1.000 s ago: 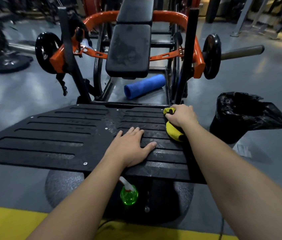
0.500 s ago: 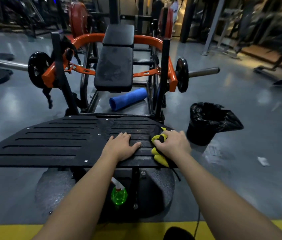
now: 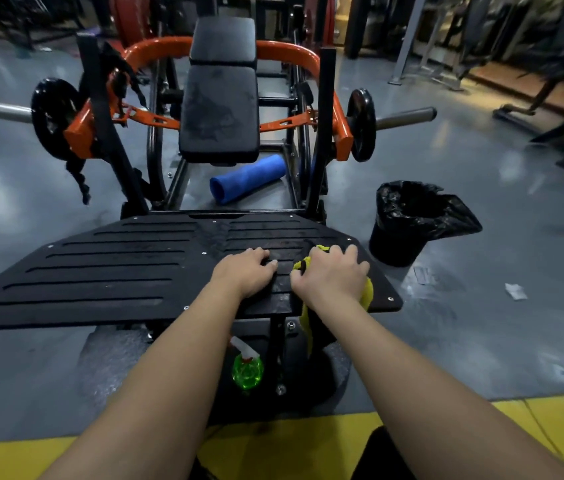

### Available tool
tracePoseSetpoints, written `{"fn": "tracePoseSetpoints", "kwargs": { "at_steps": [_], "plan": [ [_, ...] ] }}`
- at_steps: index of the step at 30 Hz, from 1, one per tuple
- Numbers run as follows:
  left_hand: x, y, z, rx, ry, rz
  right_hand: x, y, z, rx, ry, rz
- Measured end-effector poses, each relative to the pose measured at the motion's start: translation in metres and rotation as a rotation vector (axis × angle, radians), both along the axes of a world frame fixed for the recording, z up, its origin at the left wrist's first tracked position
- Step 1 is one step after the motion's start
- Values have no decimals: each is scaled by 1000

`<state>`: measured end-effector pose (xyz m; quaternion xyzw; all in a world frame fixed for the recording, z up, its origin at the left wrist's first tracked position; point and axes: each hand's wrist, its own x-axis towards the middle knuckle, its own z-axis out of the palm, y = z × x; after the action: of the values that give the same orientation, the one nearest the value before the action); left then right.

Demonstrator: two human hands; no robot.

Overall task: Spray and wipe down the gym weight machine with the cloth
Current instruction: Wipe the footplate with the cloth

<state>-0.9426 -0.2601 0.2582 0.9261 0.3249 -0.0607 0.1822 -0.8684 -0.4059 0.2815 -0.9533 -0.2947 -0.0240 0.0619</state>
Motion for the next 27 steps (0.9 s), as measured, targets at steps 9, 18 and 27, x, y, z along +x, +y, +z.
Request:
{"fn": "tracePoseSetpoints", "kwargs": {
  "at_steps": [9,18,27],
  "plan": [
    [-7,15,-15,66,-114,-108,67,72,-30,92,80,67],
    [-3,19,-19,48,-138,-113,133,141,-53,184,170,42],
    [-7,8,-3,39,-103,-57,131,119,-42,125,337,217]
  ]
}}
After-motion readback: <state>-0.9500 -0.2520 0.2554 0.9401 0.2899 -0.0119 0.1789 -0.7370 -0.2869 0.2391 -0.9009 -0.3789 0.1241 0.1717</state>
